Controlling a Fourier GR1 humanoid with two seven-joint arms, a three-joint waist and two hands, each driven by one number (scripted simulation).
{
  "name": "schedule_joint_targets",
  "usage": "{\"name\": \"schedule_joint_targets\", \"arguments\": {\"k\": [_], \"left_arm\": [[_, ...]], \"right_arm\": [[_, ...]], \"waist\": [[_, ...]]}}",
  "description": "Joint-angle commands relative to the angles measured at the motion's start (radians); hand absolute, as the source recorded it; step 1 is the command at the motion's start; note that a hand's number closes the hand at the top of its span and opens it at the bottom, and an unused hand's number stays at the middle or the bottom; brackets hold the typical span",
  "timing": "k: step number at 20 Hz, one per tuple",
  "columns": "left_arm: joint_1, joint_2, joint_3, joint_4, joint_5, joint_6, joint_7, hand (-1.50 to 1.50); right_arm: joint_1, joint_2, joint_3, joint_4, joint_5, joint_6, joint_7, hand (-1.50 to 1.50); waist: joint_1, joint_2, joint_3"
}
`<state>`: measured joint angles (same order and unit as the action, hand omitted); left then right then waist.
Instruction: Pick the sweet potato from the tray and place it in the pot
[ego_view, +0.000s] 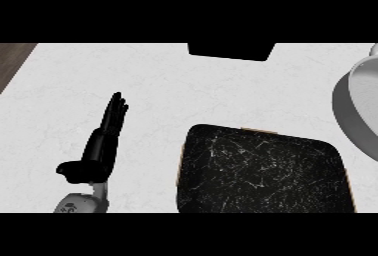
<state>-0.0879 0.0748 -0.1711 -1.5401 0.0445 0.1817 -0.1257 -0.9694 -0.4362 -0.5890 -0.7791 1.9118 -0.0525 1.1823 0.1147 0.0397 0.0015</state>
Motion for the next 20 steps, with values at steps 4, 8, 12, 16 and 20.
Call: {"name": "schedule_joint_targets", "arguments": {"k": [4, 8, 12, 16, 20], "left_arm": [[0.020, 0.020, 0.029, -0.022, 0.017, -0.009, 0.005, 0.00], [0.020, -0.009, 0.034, 0.032, -0.004, 0.029, -0.027, 0.00], [0.044, 0.025, 0.042, -0.068, 0.009, 0.018, 0.032, 0.00], [0.054, -0.018, 0.005, -0.037, -0.022, 0.046, 0.006, 0.00], [0.076, -0.008, 0.025, -0.022, -0.016, 0.039, -0.023, 0.00]], "right_arm": [[-0.031, -0.004, -0.110, 0.145, -0.017, -0.151, 0.148, 1.50], [0.023, 0.047, -0.188, 0.172, -0.082, -0.243, 0.111, 1.50], [0.055, -0.028, -0.264, 0.238, -0.104, -0.254, 0.083, 1.50], [0.085, 0.019, -0.367, 0.264, -0.160, -0.259, 0.146, 1.50], [0.102, 0.039, -0.429, 0.270, -0.227, -0.364, 0.055, -1.50]], "waist": [[-0.039, -0.012, 0.002], [-0.070, -0.016, 0.001], [-0.059, -0.017, 0.003], [-0.063, -0.015, 0.003], [-0.073, -0.022, 0.002]]}}
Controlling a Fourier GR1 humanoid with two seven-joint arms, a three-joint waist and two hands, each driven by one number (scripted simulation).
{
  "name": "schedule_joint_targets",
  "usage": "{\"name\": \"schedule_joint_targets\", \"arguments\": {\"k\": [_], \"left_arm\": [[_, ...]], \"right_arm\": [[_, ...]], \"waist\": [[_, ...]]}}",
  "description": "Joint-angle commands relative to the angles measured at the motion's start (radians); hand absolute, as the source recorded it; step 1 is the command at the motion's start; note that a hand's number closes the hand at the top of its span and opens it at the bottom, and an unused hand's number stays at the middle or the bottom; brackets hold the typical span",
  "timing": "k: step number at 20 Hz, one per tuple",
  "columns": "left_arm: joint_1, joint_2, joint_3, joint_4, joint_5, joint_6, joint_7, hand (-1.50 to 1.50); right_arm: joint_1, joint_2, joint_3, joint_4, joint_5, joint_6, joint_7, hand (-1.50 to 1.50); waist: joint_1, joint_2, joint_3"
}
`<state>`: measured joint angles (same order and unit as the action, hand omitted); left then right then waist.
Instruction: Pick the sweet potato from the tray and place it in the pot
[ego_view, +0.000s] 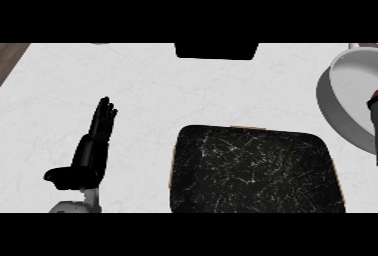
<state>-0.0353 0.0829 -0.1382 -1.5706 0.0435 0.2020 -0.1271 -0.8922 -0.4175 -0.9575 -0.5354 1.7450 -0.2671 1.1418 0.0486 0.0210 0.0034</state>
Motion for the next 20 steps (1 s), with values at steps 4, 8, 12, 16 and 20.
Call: {"name": "schedule_joint_targets", "arguments": {"k": [4, 8, 12, 16, 20], "left_arm": [[-0.030, -0.019, 0.018, 0.045, 0.006, 0.012, -0.004, 0.00], [-0.007, 0.024, 0.030, 0.007, 0.009, -0.011, 0.005, 0.00], [0.006, 0.011, 0.017, -0.018, 0.011, -0.007, 0.027, 0.00], [0.030, 0.005, 0.025, 0.003, 0.005, 0.002, -0.007, 0.00], [0.024, -0.007, 0.009, -0.022, -0.007, 0.014, 0.037, 0.00]], "right_arm": [[0.029, 0.061, -0.044, -0.048, -0.073, -0.355, -0.037, -1.50], [0.030, 0.052, -0.037, -0.182, -0.079, -0.586, -0.136, -1.50], [0.042, 0.113, -0.051, -0.224, -0.115, -0.787, -0.148, -1.50], [0.079, 0.162, -0.057, -0.321, -0.172, -0.880, -0.179, -1.50], [0.130, 0.231, -0.043, -0.365, -0.153, -0.947, -0.171, -1.50]], "waist": [[-0.015, -0.003, 0.000], [-0.014, -0.011, 0.000], [-0.009, -0.010, 0.000], [-0.041, -0.022, -0.003], [-0.041, -0.022, -0.003]]}}
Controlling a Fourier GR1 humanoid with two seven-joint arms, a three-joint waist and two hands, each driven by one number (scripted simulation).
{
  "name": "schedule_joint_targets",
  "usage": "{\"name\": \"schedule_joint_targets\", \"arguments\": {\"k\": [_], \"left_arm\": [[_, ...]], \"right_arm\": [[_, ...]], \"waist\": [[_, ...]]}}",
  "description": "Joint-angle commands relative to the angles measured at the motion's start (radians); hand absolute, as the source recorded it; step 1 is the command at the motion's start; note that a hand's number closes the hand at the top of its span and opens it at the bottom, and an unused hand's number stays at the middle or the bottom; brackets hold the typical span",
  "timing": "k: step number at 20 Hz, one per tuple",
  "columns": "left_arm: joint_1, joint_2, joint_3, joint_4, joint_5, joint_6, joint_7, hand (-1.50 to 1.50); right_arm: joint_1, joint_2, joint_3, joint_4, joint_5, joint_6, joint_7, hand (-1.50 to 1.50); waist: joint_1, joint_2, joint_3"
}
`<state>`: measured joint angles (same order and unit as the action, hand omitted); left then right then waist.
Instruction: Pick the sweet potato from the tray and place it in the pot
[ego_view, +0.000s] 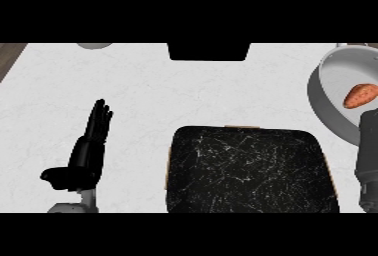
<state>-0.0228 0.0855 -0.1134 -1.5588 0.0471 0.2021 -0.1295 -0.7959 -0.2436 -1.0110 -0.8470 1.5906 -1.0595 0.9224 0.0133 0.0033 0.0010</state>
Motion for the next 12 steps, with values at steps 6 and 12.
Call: {"name": "schedule_joint_targets", "arguments": {"k": [6, 12], "left_arm": [[0.060, 0.010, -0.001, -0.092, -0.003, -0.001, 0.047, 0.00], [0.072, 0.041, 0.036, -0.126, 0.015, -0.030, 0.061, 0.00]], "right_arm": [[0.162, 0.080, 0.081, -0.244, -0.108, -0.108, -0.029, -1.50], [0.386, 0.200, 0.171, -0.501, -0.210, -0.068, -0.037, -1.50]], "waist": [[-0.014, -0.008, -0.001], [-0.018, -0.008, -0.001]]}}
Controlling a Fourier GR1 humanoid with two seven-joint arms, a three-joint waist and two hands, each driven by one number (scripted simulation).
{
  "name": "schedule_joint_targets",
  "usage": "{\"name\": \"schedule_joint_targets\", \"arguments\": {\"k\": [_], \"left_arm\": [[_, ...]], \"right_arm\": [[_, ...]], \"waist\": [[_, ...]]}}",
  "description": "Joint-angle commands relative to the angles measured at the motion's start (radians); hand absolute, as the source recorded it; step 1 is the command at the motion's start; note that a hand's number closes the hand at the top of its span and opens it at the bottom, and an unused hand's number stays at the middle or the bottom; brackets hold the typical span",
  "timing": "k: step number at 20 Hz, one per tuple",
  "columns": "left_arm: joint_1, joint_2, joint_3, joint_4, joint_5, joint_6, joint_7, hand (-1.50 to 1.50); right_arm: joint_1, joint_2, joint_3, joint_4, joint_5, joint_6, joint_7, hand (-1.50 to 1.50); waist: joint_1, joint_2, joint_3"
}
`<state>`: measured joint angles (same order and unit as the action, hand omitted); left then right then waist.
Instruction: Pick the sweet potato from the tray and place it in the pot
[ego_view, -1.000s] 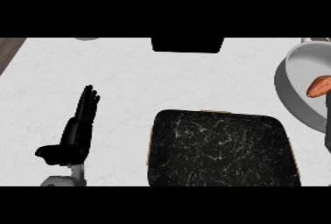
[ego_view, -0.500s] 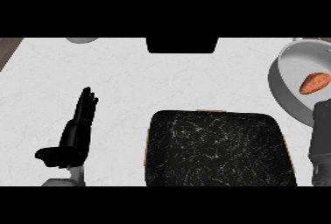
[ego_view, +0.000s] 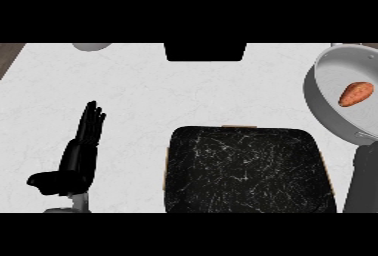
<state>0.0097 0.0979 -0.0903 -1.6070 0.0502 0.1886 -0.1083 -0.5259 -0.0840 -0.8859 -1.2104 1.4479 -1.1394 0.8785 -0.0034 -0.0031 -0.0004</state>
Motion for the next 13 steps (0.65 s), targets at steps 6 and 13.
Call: {"name": "schedule_joint_targets", "arguments": {"k": [6, 13], "left_arm": [[-0.041, -0.029, 0.006, 0.058, -0.008, -0.005, -0.017, 0.00], [-0.037, -0.016, 0.034, 0.081, 0.001, -0.024, -0.029, 0.00]], "right_arm": [[0.278, 0.083, 0.166, -0.331, 0.032, 0.001, 0.190, -1.50], [0.373, 0.084, 0.186, -0.495, 0.141, 0.014, 0.331, -1.50]], "waist": [[-0.001, 0.001, 0.000], [-0.001, 0.002, 0.000]]}}
